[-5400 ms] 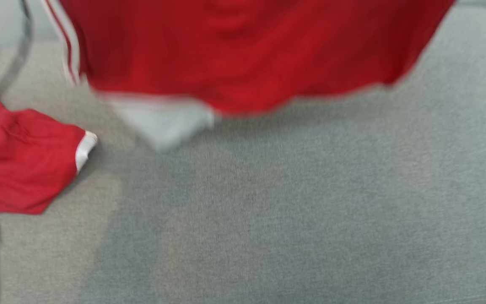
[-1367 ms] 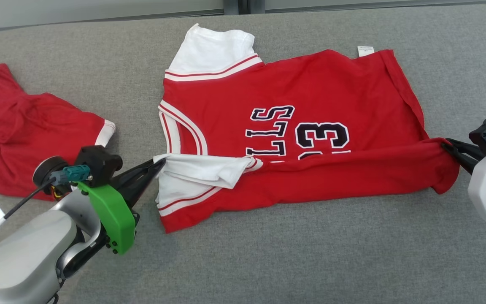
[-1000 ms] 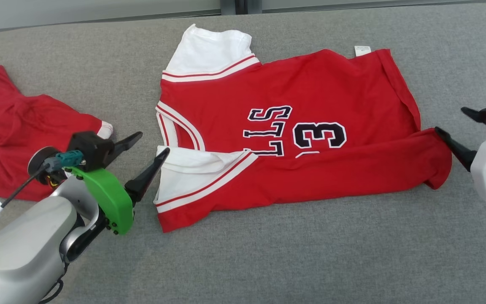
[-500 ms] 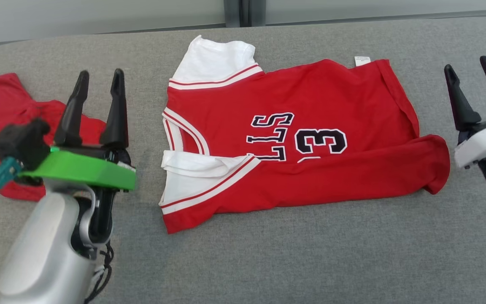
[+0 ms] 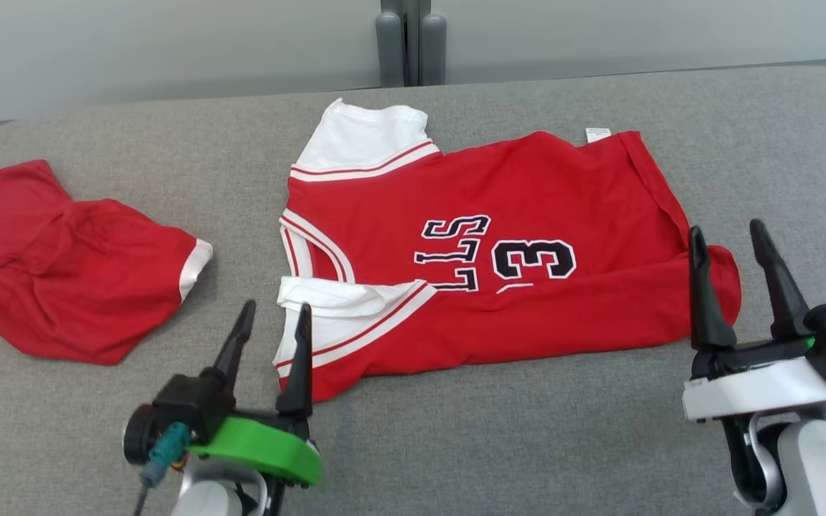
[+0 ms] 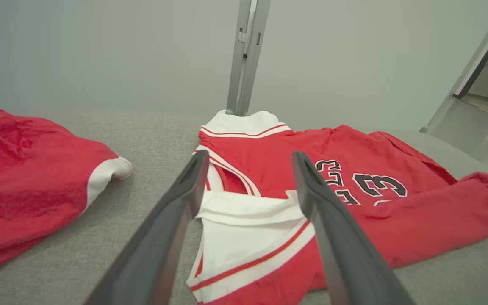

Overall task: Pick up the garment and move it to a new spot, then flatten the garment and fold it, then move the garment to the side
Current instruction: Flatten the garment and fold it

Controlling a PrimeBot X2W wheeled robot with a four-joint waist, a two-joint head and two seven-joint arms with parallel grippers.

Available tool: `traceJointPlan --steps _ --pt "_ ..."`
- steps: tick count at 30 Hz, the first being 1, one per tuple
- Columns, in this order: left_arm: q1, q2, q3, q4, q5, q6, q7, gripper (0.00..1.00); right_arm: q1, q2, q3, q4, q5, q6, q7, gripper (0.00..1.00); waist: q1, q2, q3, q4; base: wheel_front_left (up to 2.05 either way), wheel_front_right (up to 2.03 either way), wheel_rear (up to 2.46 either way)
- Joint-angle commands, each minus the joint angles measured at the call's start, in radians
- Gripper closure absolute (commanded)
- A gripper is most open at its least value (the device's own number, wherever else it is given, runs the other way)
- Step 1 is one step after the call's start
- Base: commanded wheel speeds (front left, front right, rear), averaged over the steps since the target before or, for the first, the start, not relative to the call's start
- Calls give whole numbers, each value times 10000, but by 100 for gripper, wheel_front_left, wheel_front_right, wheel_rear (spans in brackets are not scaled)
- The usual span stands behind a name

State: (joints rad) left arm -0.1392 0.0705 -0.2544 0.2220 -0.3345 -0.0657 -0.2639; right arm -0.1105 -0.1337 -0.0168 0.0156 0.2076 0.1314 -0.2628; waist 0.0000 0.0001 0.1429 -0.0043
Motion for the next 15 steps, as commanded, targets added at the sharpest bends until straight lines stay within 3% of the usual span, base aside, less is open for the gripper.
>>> traceJointPlan --steps 1,15 --pt "425 -62 -39 272 231 138 -2 0 388 109 -13 -37 -51 -16 -24 0 0 -1 -404 -94 0 0 0" --pt "46 -188 -95 2228 749 603 -1 0 735 195 51 -253 33 -16 -25 0 0 -1 -464 -445 0 0 0"
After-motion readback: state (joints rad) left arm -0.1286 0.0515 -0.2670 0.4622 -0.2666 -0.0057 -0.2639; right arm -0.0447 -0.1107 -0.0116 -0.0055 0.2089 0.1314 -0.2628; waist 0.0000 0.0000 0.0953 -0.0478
